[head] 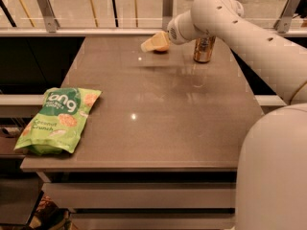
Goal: Move orange near green rice chip bag
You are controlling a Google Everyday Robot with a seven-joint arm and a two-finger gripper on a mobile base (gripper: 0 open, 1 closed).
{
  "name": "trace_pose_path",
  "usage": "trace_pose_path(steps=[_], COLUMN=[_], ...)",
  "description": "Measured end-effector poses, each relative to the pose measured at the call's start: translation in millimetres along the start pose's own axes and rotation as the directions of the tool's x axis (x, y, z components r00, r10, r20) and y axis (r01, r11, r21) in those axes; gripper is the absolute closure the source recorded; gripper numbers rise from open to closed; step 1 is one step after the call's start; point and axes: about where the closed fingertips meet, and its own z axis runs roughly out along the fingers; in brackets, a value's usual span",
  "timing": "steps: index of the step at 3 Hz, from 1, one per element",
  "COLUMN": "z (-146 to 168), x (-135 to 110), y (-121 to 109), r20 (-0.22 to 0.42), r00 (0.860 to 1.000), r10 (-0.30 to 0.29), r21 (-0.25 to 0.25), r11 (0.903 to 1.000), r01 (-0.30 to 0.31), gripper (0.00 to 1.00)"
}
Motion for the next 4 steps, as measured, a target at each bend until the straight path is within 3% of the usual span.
trace_pose_path(steps=[4], z=[30.7], x=[-2.5], y=[-36.0], r20=[0.056], r00=[0.998], r10=[0.009], r21=[0.001], r11=[1.0000], r01=[-0.009], gripper=[0.00])
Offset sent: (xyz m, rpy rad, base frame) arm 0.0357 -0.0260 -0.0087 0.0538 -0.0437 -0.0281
